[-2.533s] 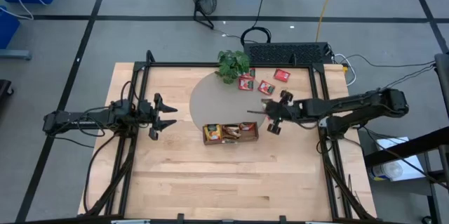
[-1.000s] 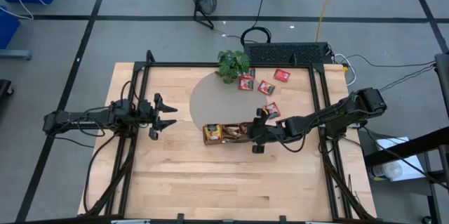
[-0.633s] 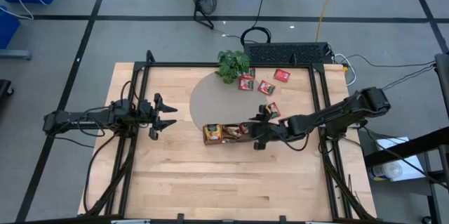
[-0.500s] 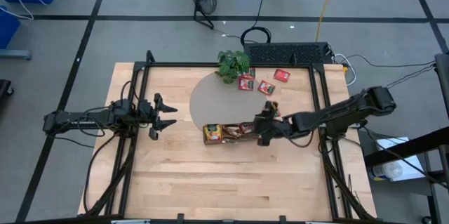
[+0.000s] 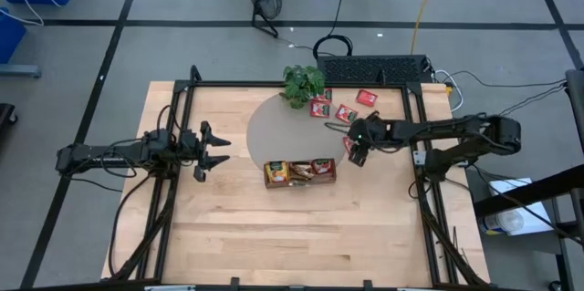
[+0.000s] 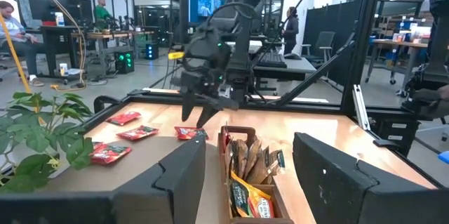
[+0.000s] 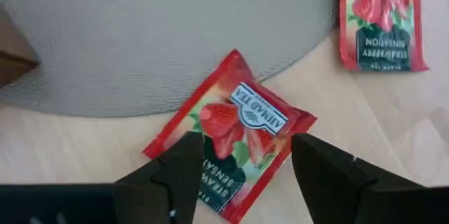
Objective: Pick & Place Tea
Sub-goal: Put the red tea bag into the right slot of the wooden organizer
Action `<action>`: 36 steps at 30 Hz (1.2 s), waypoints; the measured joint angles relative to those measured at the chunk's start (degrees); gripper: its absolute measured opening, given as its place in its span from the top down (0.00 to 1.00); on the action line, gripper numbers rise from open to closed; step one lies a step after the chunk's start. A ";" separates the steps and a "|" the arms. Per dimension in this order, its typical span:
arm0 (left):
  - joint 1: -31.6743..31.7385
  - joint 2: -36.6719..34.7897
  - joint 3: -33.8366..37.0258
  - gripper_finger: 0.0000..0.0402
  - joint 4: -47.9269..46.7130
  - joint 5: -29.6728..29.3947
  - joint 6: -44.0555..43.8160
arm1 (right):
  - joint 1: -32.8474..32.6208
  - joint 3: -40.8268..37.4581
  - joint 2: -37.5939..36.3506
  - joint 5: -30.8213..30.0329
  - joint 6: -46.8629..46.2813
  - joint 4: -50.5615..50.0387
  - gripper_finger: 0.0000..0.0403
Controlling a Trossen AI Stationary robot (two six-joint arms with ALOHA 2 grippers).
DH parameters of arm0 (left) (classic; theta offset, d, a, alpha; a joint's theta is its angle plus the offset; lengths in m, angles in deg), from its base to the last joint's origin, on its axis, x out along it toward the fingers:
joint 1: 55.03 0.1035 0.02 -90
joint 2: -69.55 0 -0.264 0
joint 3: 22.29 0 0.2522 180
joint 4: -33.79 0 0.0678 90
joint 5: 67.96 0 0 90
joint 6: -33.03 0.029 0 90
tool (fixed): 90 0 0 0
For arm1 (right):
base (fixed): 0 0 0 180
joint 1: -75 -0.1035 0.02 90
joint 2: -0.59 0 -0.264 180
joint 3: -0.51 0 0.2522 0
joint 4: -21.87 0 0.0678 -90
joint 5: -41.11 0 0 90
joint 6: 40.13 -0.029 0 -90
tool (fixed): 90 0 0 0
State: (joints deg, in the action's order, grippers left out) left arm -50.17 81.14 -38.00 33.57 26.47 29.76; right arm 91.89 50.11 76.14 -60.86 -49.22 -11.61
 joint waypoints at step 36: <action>-0.02 0.00 0.01 0.47 0.00 0.00 0.01 | 7.88 -11.78 1.55 9.14 4.44 20.44 0.98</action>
State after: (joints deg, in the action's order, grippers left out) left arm -50.19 81.14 -37.99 33.57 26.47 29.77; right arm 99.78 38.32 77.69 -51.72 -44.78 8.83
